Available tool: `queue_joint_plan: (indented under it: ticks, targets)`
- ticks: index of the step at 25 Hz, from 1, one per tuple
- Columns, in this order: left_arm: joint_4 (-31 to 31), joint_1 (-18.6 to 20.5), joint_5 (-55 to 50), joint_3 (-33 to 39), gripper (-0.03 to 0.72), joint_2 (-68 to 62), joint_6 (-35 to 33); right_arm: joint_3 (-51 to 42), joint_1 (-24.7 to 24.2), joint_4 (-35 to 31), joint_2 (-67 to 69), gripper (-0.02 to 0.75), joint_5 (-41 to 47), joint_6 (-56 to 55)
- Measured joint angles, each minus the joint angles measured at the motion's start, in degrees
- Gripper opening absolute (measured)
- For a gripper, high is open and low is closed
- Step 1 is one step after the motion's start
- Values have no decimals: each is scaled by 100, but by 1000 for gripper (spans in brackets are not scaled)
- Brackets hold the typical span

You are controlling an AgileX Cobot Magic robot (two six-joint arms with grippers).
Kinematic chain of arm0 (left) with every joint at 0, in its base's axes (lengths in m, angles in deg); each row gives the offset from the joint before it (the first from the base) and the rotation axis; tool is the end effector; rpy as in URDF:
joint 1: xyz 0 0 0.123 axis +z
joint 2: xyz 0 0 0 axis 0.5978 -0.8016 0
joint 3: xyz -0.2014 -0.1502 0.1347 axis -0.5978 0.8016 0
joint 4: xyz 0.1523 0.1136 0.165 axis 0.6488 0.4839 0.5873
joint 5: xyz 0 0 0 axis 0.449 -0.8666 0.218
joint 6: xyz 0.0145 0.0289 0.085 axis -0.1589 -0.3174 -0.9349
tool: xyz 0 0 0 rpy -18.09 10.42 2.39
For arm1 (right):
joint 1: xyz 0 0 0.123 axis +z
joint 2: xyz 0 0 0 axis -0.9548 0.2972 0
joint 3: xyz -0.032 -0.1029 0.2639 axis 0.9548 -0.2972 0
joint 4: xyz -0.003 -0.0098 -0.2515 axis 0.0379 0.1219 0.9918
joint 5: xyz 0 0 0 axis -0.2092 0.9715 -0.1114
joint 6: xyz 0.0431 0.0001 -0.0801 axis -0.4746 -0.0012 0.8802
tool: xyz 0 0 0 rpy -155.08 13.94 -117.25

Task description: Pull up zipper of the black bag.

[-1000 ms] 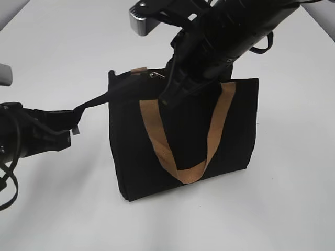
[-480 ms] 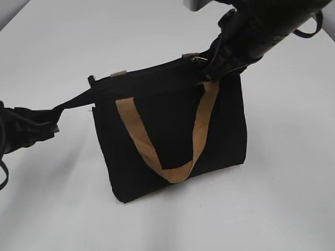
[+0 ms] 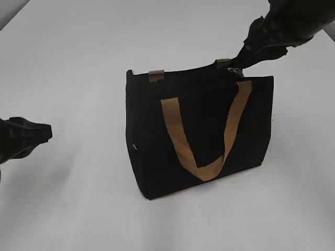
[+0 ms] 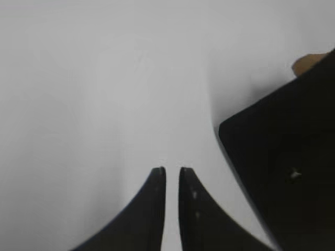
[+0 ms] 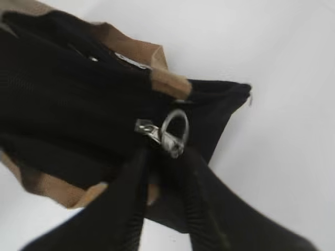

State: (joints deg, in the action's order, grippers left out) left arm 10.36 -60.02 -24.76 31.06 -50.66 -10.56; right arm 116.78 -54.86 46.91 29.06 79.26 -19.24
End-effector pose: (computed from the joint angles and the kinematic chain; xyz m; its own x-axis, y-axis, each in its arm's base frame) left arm 0.1942 -0.0818 0.1872 -0.6022 -0.0421 -0.7972 0.2236 0.9498 -0.2190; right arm 0.3128 0.1177 0.3109 -0.6427 -0.5147 -0.5674 -0.6136 0.7894 -0.0211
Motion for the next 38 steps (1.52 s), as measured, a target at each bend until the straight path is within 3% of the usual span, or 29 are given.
queue_joint_plan:
  ticks: [3,5,7,10,19,29,38]
  targets:
    - [6,-166,-837,-283,217,591,24,0,31,-73,-279,510,401,-324]
    - [64,-206,-1564,-544,316,1096,37,0,31,42,-478,587,799,-727]
    - [109,-208,-2540,-845,381,1696,37,0,31,304,-700,610,1347,-1223]
    - [249,-208,-4084,-1188,405,2736,37,-196,31,704,-1133,613,1925,-1822]
    - [395,-214,-7825,-1455,404,5253,38,-2796,31,1024,-4286,597,2169,-2355]
    - [527,-220,-8175,-1459,383,7129,-618,-4220,31,1046,-8461,593,2231,-2404]
    - [527,-220,-7324,-990,365,7163,-681,-4424,42,1045,-8947,593,2236,-2381]
